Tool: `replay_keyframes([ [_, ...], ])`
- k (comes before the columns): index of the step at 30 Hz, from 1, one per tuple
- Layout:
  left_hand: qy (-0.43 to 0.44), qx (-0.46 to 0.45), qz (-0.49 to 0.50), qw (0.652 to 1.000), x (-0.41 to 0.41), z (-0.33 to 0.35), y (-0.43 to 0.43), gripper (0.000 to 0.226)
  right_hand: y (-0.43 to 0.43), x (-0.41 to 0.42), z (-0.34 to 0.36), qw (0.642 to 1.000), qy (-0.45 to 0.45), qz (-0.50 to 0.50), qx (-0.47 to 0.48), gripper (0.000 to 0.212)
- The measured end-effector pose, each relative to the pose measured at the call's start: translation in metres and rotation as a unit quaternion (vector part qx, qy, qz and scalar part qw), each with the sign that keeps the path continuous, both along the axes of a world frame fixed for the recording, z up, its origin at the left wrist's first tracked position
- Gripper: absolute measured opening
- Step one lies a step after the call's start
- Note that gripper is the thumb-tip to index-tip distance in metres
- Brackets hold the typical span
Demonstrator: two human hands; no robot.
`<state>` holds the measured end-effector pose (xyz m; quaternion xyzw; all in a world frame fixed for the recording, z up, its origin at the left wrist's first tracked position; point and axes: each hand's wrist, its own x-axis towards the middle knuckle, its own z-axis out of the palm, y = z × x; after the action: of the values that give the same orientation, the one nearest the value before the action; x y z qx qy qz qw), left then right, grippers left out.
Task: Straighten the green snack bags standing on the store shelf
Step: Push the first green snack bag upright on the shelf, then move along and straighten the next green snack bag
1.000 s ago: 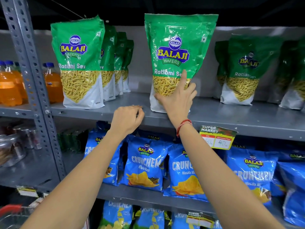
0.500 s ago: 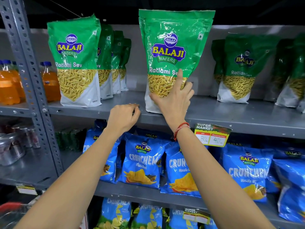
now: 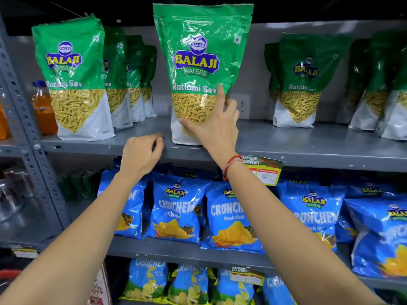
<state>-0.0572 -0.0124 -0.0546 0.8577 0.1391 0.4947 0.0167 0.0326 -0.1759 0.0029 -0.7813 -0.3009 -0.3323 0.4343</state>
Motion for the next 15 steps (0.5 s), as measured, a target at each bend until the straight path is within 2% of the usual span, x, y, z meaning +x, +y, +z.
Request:
replay_keyframes([
  [4,-0.142,-0.096,0.000,0.985,0.002,-0.005,-0.030,0.038,-0.041,0.029,0.009,0.999,-0.032,-0.022,0.025,0.103],
  [6,-0.201,-0.074,-0.014,0.977,0.009,0.000,-0.055,0.035,-0.063,0.049,0.013,0.997,-0.041,-0.049,0.035,0.098],
  [8,-0.222,-0.037,-0.041,0.973,0.021,0.009,-0.084,0.033,-0.084,0.072,0.017,0.996,-0.049,-0.071,0.036,0.094],
  [11,-0.184,0.018,-0.099,0.978,0.047,0.022,-0.130,0.032,-0.112,0.106,0.022,0.993,-0.045,-0.108,0.023,0.090],
  [15,-0.044,0.018,-0.150,0.988,0.088,0.025,-0.191,0.036,-0.143,0.149,0.027,0.987,-0.018,-0.156,-0.018,0.089],
])
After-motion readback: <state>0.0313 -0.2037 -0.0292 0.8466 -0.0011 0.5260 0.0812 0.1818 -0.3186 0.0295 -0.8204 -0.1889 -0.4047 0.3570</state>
